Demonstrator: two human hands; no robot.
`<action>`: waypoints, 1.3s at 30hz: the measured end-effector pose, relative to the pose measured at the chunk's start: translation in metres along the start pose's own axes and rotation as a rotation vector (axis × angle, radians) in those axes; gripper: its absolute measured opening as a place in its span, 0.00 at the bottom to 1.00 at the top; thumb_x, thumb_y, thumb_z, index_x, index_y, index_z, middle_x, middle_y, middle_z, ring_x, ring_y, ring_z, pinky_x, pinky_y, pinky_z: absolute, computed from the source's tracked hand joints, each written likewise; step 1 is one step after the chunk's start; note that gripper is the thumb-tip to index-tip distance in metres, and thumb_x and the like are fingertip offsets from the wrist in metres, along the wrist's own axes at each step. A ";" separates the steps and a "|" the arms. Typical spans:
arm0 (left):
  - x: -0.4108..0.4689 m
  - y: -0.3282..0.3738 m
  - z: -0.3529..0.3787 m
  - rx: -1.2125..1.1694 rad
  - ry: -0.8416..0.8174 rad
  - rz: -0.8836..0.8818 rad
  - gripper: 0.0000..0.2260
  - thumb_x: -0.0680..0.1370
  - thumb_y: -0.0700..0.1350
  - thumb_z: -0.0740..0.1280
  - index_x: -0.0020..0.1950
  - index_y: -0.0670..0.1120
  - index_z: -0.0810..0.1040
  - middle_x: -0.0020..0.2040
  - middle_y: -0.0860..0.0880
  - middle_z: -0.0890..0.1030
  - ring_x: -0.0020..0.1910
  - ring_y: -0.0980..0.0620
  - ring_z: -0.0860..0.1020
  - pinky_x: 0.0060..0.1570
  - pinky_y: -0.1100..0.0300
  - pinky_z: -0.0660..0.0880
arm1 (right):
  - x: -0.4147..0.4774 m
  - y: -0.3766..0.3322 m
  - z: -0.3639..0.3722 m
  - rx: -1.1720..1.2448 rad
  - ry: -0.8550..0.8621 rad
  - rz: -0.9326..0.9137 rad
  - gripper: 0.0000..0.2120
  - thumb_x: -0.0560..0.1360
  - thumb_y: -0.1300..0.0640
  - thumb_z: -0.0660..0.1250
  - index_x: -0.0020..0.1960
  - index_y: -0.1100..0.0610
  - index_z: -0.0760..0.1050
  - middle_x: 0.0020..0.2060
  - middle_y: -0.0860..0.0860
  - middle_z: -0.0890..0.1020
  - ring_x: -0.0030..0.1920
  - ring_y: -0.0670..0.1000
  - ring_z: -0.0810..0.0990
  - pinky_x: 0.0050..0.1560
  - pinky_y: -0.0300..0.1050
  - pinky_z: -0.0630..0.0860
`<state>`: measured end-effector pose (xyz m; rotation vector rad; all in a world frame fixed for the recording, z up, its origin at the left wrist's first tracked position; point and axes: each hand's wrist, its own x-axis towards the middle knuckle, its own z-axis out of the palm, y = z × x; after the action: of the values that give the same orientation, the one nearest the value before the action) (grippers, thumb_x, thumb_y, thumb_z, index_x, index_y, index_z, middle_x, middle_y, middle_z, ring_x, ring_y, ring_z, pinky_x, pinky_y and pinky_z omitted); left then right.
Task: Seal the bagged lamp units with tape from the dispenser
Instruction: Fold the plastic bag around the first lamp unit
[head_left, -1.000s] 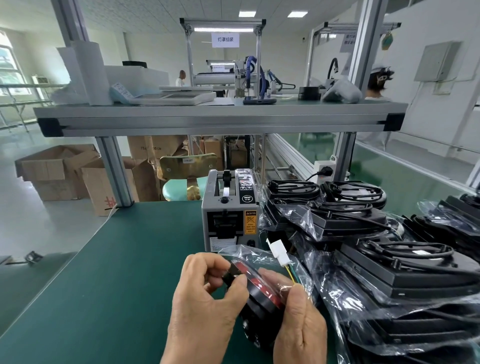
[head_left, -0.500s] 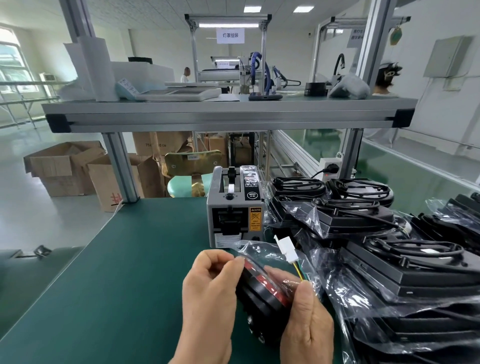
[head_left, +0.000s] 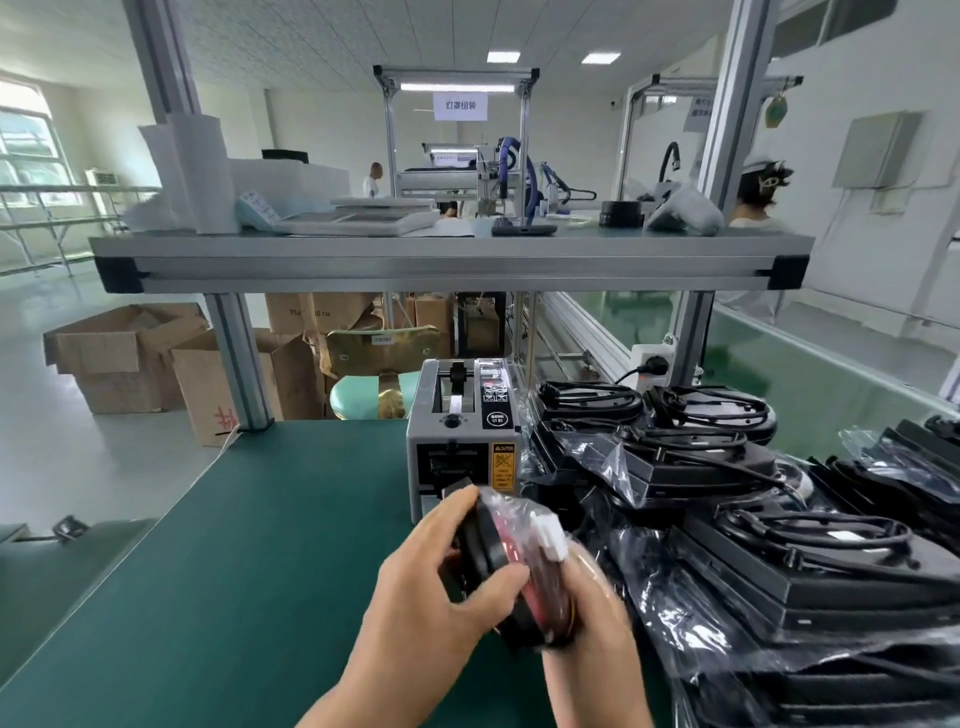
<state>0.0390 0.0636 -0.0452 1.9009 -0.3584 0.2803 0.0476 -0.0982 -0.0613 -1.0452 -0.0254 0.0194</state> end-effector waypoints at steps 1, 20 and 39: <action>-0.004 -0.004 0.000 0.030 0.003 0.051 0.36 0.64 0.61 0.72 0.72 0.58 0.72 0.64 0.67 0.76 0.65 0.63 0.75 0.65 0.58 0.74 | -0.016 0.018 0.006 0.051 -0.036 -0.023 0.18 0.72 0.54 0.65 0.59 0.59 0.82 0.56 0.63 0.83 0.57 0.58 0.83 0.55 0.52 0.76; -0.046 -0.052 0.033 0.169 -0.072 0.416 0.46 0.64 0.57 0.77 0.77 0.43 0.63 0.77 0.56 0.61 0.75 0.59 0.63 0.66 0.62 0.71 | -0.066 0.011 -0.004 -1.148 0.387 -0.423 0.09 0.79 0.57 0.65 0.44 0.44 0.77 0.39 0.38 0.82 0.44 0.40 0.80 0.45 0.34 0.73; -0.015 -0.027 0.009 -0.079 0.162 0.190 0.11 0.76 0.57 0.70 0.57 0.58 0.81 0.52 0.58 0.84 0.51 0.62 0.82 0.49 0.71 0.75 | -0.050 0.000 -0.001 -1.110 0.241 -0.153 0.17 0.66 0.47 0.78 0.43 0.46 0.70 0.27 0.43 0.77 0.31 0.41 0.75 0.38 0.32 0.70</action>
<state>0.0357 0.0659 -0.0768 1.7550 -0.4352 0.5358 -0.0020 -0.1005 -0.0620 -2.1449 0.1168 -0.2905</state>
